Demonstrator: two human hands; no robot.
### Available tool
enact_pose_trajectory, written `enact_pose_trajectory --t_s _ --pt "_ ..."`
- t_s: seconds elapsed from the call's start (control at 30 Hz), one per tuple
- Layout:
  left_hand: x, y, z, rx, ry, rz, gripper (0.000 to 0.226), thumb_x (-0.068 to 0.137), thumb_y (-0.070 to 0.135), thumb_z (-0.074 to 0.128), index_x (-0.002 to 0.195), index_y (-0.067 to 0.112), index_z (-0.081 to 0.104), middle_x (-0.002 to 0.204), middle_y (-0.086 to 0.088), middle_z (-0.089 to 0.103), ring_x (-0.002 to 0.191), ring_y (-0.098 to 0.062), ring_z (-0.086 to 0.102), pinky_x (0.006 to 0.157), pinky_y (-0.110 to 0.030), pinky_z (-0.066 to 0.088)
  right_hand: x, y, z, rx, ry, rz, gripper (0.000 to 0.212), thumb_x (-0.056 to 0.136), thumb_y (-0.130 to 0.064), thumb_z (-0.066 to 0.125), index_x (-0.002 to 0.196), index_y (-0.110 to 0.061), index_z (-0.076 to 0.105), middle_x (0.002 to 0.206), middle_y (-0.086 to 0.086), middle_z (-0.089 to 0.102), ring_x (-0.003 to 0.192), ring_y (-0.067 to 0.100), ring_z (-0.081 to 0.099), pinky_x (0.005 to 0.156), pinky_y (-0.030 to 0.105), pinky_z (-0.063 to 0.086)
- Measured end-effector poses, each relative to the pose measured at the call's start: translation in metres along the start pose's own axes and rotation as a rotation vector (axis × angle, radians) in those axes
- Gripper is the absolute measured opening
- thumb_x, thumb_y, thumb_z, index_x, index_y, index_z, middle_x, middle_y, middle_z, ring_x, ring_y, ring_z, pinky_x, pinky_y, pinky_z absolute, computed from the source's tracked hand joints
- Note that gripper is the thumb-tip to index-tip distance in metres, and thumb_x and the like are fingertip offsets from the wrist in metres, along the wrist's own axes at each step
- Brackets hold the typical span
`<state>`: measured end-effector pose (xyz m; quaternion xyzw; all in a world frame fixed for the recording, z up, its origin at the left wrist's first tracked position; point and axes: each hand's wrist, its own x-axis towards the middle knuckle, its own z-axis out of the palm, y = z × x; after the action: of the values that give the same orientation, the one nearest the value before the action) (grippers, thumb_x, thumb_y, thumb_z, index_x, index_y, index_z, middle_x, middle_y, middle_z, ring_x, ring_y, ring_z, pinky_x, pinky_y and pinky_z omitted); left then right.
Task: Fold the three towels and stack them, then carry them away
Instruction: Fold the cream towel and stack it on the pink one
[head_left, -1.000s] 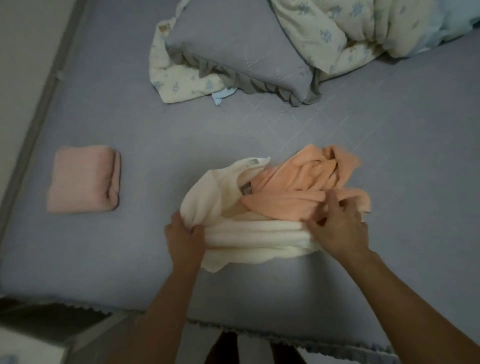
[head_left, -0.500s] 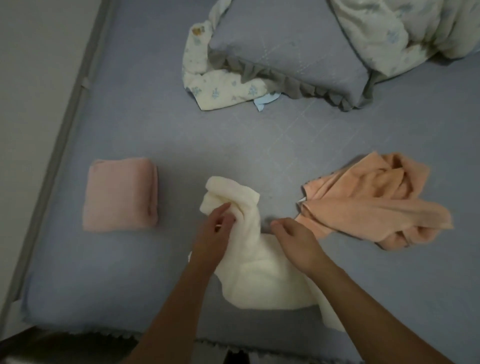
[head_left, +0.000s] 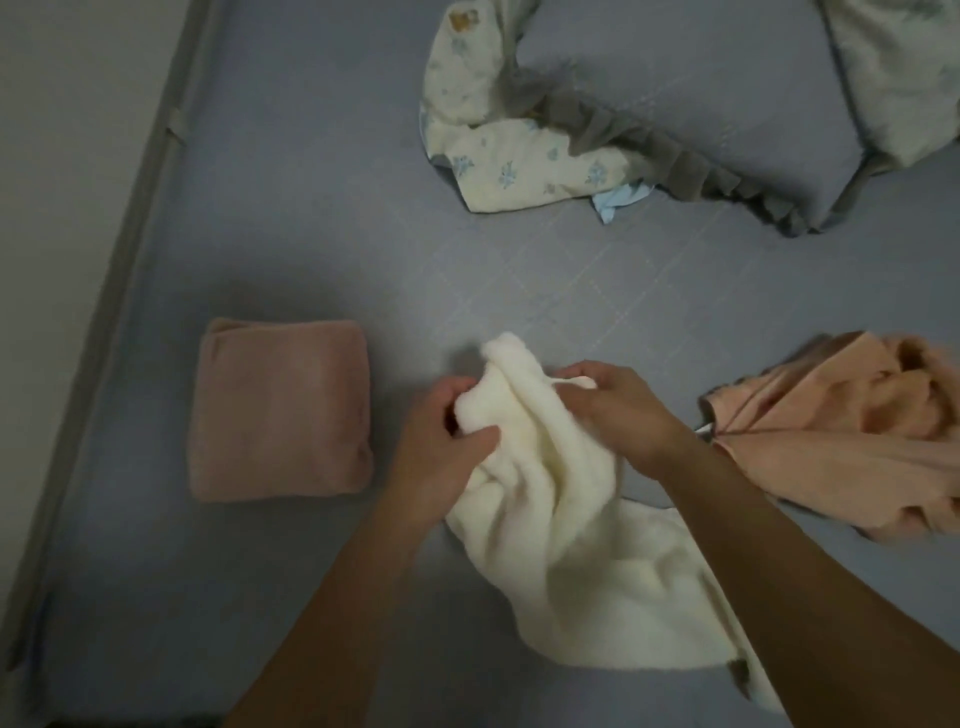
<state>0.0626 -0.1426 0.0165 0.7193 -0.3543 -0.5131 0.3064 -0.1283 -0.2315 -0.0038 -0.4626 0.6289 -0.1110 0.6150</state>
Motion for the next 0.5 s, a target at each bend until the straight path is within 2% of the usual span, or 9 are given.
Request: enact_pose_trajectory --t_s 0.07,0.13,0.17,0.23,0.3,0.33,0.4,0.47,0.5 --pt "-0.01 0.011 -0.017 0.088 0.138 0.196 0.049 0.068 0.013 0.064 0.1 0.049 0.055 0.099 0.018 0.063 0.089 -0.003 0.062 0.071 -0.017 0.049 -0.008 -0.002 -0.018 0.159 0.124 -0.138 0.005 0.08 -0.019 0.069 0.075 -0.021 0.068 0.067 -0.007 0.066 0.057 0.007 0.058 0.05 0.017 0.044" --pt "-0.01 0.012 -0.021 0.167 0.13 0.28 0.055 0.066 0.013 0.062 0.109 0.047 0.053 0.103 0.019 0.059 0.091 -0.007 0.06 0.076 -0.024 0.05 -0.012 0.005 -0.033 0.154 0.259 -0.166 0.011 0.082 -0.01 0.066 0.075 -0.019 0.064 0.069 -0.002 0.062 0.062 0.013 0.054 0.054 0.022 0.043" --pt "-0.006 0.008 -0.02 0.239 0.12 0.27 0.059 0.068 0.013 0.064 0.115 0.046 0.051 0.108 0.018 0.059 0.096 -0.011 0.06 0.082 -0.03 0.051 -0.011 0.013 -0.039 0.069 0.307 -0.126 0.013 0.083 -0.007 0.064 0.076 -0.018 0.063 0.071 0.001 0.062 0.066 0.016 0.054 0.058 0.025 0.042" --pt "0.01 -0.008 -0.016 0.349 0.173 0.135 0.065 0.074 0.015 0.069 0.132 0.034 0.047 0.127 0.006 0.057 0.114 -0.021 0.055 0.099 -0.041 0.044 -0.004 0.03 -0.046 -0.216 0.283 0.049 0.006 0.084 -0.007 0.061 0.086 -0.013 0.064 0.081 0.006 0.063 0.076 0.023 0.056 0.064 0.028 0.041" --pt "0.029 -0.023 -0.017 0.408 0.29 0.003 0.065 0.08 0.017 0.068 0.14 0.021 0.044 0.141 -0.004 0.049 0.129 -0.026 0.045 0.111 -0.034 0.028 0.005 0.044 -0.048 -0.446 0.17 0.217 0.015 0.086 -0.013 0.059 0.1 -0.01 0.063 0.092 0.008 0.061 0.083 0.024 0.056 0.063 0.026 0.039" --pt "0.039 -0.028 -0.018 0.445 0.332 -0.005 0.064 0.081 0.017 0.066 0.141 0.018 0.044 0.144 -0.007 0.046 0.133 -0.027 0.04 0.111 -0.032 0.022 0.008 0.046 -0.048 -0.508 0.13 0.226 0.017 0.087 -0.016 0.058 0.103 -0.012 0.063 0.094 0.007 0.061 0.084 0.024 0.055 0.064 0.026 0.038" --pt "0.054 -0.032 -0.017 0.55 0.319 0.006 0.064 0.083 0.017 0.064 0.143 0.015 0.041 0.151 -0.011 0.038 0.14 -0.029 0.03 0.114 -0.037 0.019 0.016 0.041 -0.044 -0.582 0.121 0.137 0.018 0.086 -0.026 0.057 0.102 -0.02 0.062 0.099 0.008 0.062 0.088 0.025 0.059 0.067 0.027 0.041" --pt "0.065 -0.035 -0.011 0.659 0.238 0.033 0.07 0.085 0.02 0.062 0.148 0.017 0.032 0.158 -0.014 0.024 0.146 -0.032 0.021 0.117 -0.042 0.019 0.025 0.035 -0.037 -0.606 0.18 0.03 0.039 0.081 -0.033 0.062 0.118 -0.022 0.06 0.115 0.009 0.06 0.104 0.031 0.059 0.084 0.035 0.048" --pt "0.068 -0.035 -0.008 0.706 0.21 0.025 0.072 0.086 0.023 0.062 0.15 0.017 0.029 0.159 -0.015 0.022 0.145 -0.033 0.022 0.116 -0.044 0.022 0.028 0.032 -0.029 -0.651 0.193 -0.043 0.054 0.079 -0.033 0.067 0.13 -0.024 0.053 0.126 0.009 0.055 0.113 0.032 0.054 0.094 0.041 0.045"
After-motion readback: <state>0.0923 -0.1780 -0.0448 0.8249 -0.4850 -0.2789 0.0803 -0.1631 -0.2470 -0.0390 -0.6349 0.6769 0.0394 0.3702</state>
